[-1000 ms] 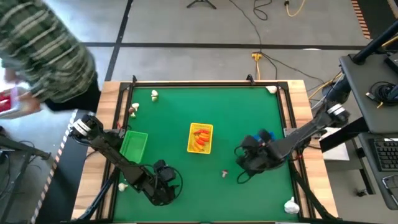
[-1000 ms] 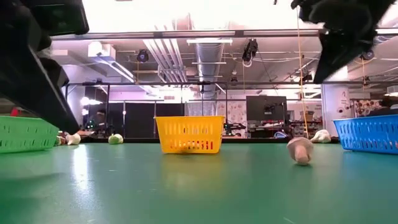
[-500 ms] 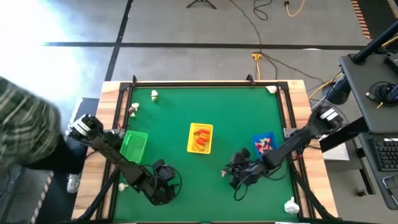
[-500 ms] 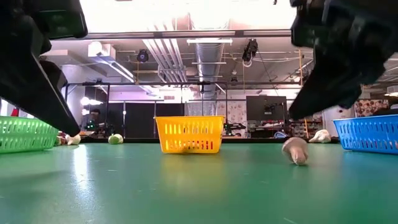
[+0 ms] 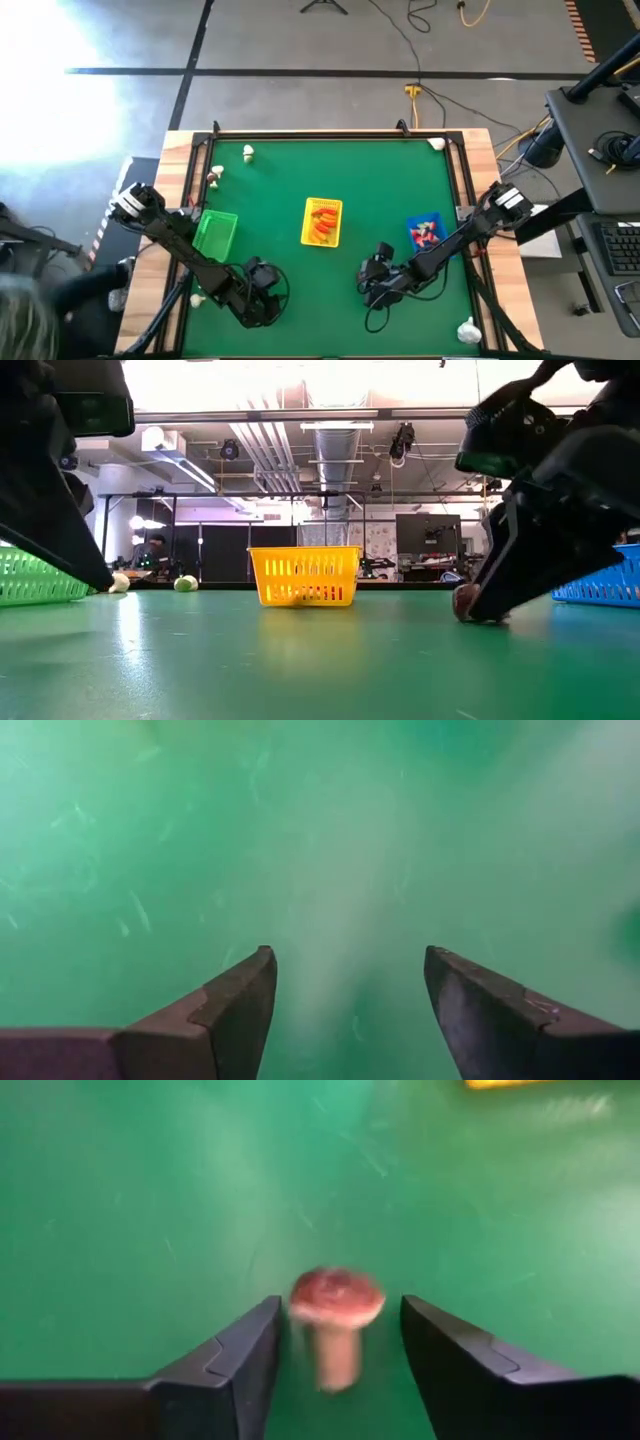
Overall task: Sort produce into baskets
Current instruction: Put the brown mushroom into the blue bin
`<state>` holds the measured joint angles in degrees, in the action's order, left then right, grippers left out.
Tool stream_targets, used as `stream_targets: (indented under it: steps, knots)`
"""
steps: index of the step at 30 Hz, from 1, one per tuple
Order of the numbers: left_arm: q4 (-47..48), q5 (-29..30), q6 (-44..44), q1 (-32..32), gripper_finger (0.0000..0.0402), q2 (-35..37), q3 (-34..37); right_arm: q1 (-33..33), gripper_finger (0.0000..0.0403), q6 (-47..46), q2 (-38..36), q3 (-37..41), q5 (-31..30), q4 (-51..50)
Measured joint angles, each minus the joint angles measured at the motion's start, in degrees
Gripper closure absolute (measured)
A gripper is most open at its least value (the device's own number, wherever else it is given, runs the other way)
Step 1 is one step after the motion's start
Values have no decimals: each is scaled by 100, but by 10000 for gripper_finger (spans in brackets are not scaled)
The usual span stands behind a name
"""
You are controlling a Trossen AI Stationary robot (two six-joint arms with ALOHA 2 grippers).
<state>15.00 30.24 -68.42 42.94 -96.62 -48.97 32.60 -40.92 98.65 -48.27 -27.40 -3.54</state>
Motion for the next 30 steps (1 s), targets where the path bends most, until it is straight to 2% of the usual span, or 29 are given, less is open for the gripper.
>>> stream_targets:
  steps: [4, 7, 12, 15, 18, 22, 27, 30]
  knots:
    - [213, -348, 2, -28, 170, 164, 0, 4, 249, 56, 55, -2, 151, 31]
    - [778, -426, -13, -37, 171, 473, -134, 2, 290, 114, 59, -7, 162, 44]
    - [2587, -257, -186, -39, 171, 1031, -612, 0, 359, 341, -107, -37, 276, -161]
    - [3776, -77, -474, -39, 171, 1281, -1023, -50, 381, 390, -566, -259, 493, -613]
    - [4557, 85, -647, -97, 176, 1593, -1372, -124, 384, 447, -1278, -666, 481, -1601]
    - [5044, 424, -721, -401, 198, 1955, -1630, -188, 383, 176, -2162, -1158, 33, -3659]
    - [5227, 1513, -1285, -1014, 231, 2172, -1688, -190, 384, -1417, -3125, -1249, -309, -5822]
    - [5248, 1435, -1435, -1600, 249, 2188, -1615, -190, 384, -2471, -3634, -856, -311, -6497]
